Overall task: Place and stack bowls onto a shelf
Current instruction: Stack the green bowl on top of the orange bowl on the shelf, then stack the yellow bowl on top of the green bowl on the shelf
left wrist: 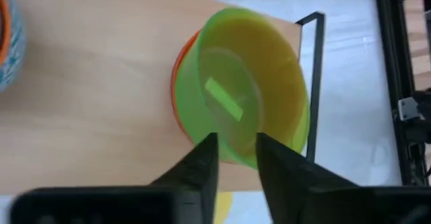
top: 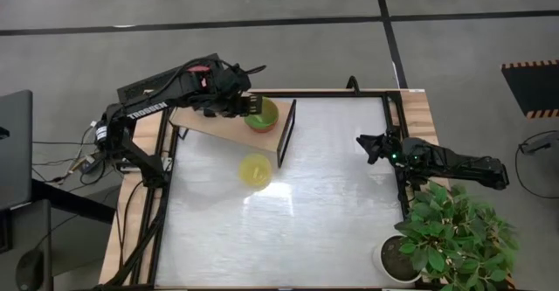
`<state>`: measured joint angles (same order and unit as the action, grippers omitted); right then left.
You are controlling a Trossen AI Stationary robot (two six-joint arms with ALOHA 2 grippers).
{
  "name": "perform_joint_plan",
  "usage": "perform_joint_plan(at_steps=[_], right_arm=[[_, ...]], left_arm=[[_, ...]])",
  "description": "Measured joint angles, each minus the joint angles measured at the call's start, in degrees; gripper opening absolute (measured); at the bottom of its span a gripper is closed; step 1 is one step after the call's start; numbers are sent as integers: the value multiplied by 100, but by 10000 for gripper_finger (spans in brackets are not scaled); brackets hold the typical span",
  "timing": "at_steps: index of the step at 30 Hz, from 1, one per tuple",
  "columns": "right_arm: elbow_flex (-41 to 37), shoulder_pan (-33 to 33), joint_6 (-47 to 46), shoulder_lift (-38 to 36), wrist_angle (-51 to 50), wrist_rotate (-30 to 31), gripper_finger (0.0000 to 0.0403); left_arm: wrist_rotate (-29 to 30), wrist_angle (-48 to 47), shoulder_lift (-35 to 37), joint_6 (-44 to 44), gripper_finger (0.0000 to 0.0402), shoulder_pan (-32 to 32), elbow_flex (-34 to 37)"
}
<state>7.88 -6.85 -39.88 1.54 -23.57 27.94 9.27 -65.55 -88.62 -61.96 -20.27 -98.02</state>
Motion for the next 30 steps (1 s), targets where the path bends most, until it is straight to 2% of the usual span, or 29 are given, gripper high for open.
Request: perform_joint_plan(at_steps=[4, 6, 13, 24, 27, 30], right_arm=[[0, 0, 0, 0, 1, -2, 164], [0, 0, 0, 1, 0, 0, 164], [0, 0, -2, 0, 0, 0, 164], [0, 1, -2, 2, 0, 4, 164], [0, 2, -2, 2, 0, 2, 164], [0, 2, -2, 2, 0, 0, 164]], left_arm=[[11, 256, -4, 267, 19, 7, 0], [43, 403, -4, 347, 7, 31, 0], [167, 4, -114, 295, 1, 39, 17], [54, -87, -151, 248, 1, 45, 31], [-157, -73, -64, 658, 2, 81, 31], [-677, -125, 31, 1087, 5, 253, 31]])
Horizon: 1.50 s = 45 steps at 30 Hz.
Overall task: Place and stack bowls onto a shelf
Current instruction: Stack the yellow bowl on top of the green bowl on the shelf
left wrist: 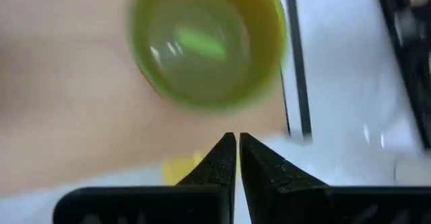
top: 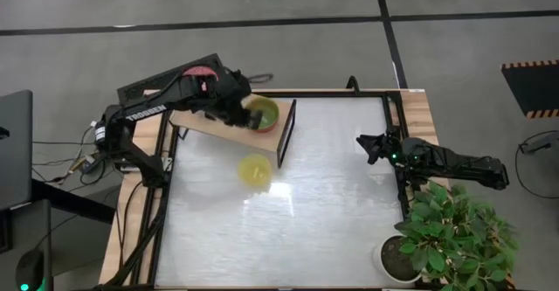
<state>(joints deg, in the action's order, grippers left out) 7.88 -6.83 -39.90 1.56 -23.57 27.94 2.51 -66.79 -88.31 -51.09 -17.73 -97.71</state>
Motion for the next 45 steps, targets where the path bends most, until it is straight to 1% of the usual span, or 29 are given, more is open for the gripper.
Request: perform_joint_plan(at_steps=[2, 4, 6, 9, 11, 15, 18, 22, 25, 27, 29, 31, 35, 41, 45], right_arm=[[0, -2, 0, 0, 0, 1, 164], [0, -1, 0, 0, 0, 0, 164], [0, -2, 0, 0, 0, 0, 164], [0, 0, 0, 0, 0, 0, 164], [0, -2, 2, 0, 0, 2, 164], [0, -2, 162, 0, 0, 17, 164], [0, -4, 179, 0, 0, 21, 164], [0, -4, 181, 0, 0, 16, 164], [0, -4, 181, 0, 0, 15, 164], [0, -4, 176, 0, 0, 11, 164], [0, -4, 114, 0, 0, 7, 164], [0, -4, 96, 0, 0, -10, 164], [0, -2, 94, 0, -2, -111, 164], [0, -2, 92, 0, -2, -109, 164], [0, -2, 93, 0, -2, -109, 164]], left_arm=[[-241, -166, 4, 66, 13, 251, 0], [-319, -309, -5, 104, 29, 601, 0], [-216, -365, -12, 208, 51, 996, 0], [108, -344, -89, 268, 89, 1549, 2], [315, -304, -194, 616, 114, 1870, 2], [735, -265, -485, 1651, 154, 2424, 121], [768, -98, -790, 2357, 172, 2666, 404], [935, -70, -1257, 3133, 184, 2818, 714], [1238, 26, -1528, 3450, 188, 2830, 903], [1423, 288, -1603, 3561, 188, 2830, 1045], [1471, 753, -1599, 3667, 188, 2824, 1321], [1448, 1233, -1596, 3760, 188, 2829, 1589], [1440, 1575, -1583, 4060, 188, 2848, 2058], [1423, 2094, -1583, 3994, 188, 2829, 2656], [936, 2362, -1583, 3941, 185, 2778, 2854]])
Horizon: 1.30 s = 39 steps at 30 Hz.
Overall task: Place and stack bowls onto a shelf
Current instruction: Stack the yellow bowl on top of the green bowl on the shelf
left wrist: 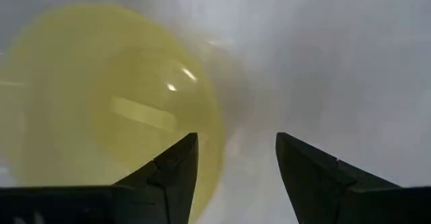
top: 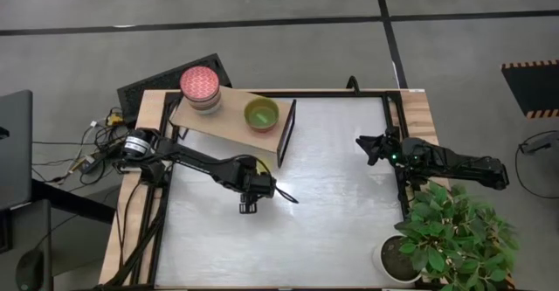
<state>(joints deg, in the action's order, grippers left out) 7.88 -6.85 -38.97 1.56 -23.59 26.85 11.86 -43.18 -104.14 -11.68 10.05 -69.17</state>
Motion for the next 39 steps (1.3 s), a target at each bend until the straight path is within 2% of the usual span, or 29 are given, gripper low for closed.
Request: perform_joint_plan(at_steps=[4, 12, 16, 20, 23, 29, 35, 37, 39], right_arm=[[0, 0, -2, 0, 1, 0, 164], [0, 0, -4, 0, 2, 2, 164], [0, 0, -6, 0, 2, 2, 164], [0, 0, -6, 0, 2, 4, 164], [0, 0, -6, 0, 2, 7, 164], [0, 0, -6, 0, 2, 7, 164], [0, 0, 8, 0, 4, 14, 164], [0, 0, 39, 0, 3, 21, 164], [0, 0, 44, 0, 2, 24, 164]], left_arm=[[-115, -11, 0, -22, 154, -7, 4], [-113, -64, 0, 99, 12, -7, -133], [-222, -86, 0, 16, 3, -7, -133], [-537, -210, 138, -334, 0, 49, -170], [-564, -476, 286, -654, 0, 137, -368], [-574, -1390, 631, -1198, 0, 288, -1462], [-876, -1937, 734, -1015, 0, 312, -3219], [-572, -1944, 734, -762, 0, 314, -3735], [91, -1922, 734, -500, 0, 279, -4178]])
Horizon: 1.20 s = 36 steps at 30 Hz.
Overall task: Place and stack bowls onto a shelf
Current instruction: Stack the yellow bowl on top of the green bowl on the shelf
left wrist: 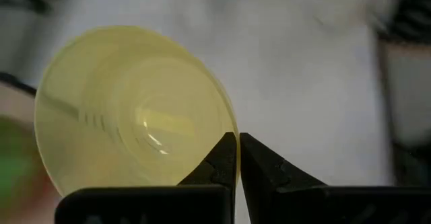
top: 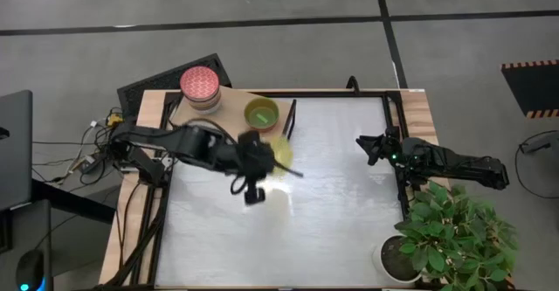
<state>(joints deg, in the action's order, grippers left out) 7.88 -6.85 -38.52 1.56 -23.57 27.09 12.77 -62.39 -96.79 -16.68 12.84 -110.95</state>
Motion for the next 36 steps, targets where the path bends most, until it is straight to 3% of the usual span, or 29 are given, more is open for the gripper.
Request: perform_joint_plan(at_steps=[5, 8, 12, 18, 21, 27, 36], right_arm=[[0, 0, 2, 0, 2, 2, 164], [0, 0, 2, 0, 1, 2, 164], [0, 0, 2, 0, 2, 2, 164], [0, 0, 0, 0, 2, 0, 164], [0, 0, 0, 0, 0, 0, 164], [0, 0, 0, 0, 1, 0, 164], [0, 0, 2, 0, 2, 0, 164]], left_arm=[[1819, -6, 0, 649, 0, -329, -634], [2202, -9, 0, 1130, 0, -734, -715], [2021, -186, -42, 1457, 0, -1432, -715], [1035, -285, -80, 1585, 0, -2436, -637], [844, -359, -76, 1844, 0, -2701, -507], [169, -391, -79, 2121, 0, -2831, -105], [114, -475, -81, 2399, 0, -2634, 433]])
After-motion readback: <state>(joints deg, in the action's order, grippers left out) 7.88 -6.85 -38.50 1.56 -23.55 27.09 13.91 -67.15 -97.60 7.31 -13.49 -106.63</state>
